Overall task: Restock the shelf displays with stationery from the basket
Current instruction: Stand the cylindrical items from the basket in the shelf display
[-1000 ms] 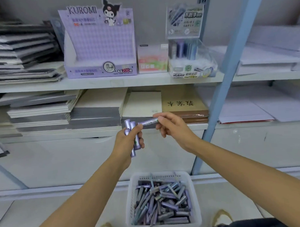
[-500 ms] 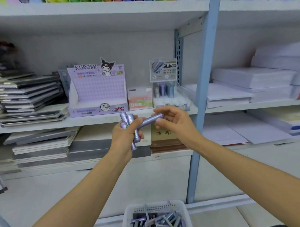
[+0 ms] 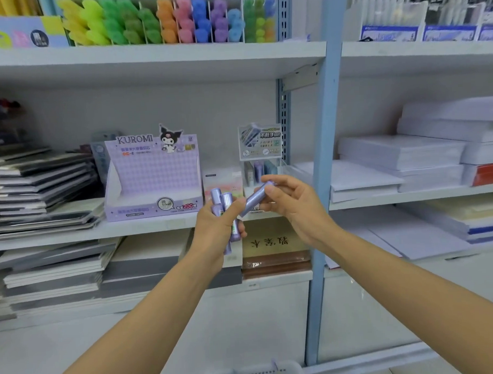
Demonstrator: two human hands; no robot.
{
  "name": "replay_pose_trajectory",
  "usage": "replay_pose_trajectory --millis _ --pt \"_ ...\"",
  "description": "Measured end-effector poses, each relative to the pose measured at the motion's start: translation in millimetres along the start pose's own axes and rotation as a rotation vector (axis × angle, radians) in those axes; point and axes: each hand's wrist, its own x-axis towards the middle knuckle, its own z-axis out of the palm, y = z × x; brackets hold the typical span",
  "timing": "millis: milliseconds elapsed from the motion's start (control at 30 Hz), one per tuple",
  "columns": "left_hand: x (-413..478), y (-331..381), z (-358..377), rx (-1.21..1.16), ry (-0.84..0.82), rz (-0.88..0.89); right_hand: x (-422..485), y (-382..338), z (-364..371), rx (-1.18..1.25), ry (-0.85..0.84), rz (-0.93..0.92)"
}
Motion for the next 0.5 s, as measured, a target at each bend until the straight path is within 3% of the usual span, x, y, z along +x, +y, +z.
replay_pose_trajectory --millis 167,367,500 --pt "18.5 2.8 2.3 -0.012 -0.022 -0.039 24.9 -6.8 -18.4 -0.148 0.107 -0.018" --pt "48.2 10.5 3.1 -0.154 -0.047 -0.178 89.2 -13.1 -38.5 -0.618 0.192 -0.163" --pt "63.0 9.9 3.8 -0.217 -0.073 -0.217 120.0 0.4 -39.9 -0.896 0.127 -0.166"
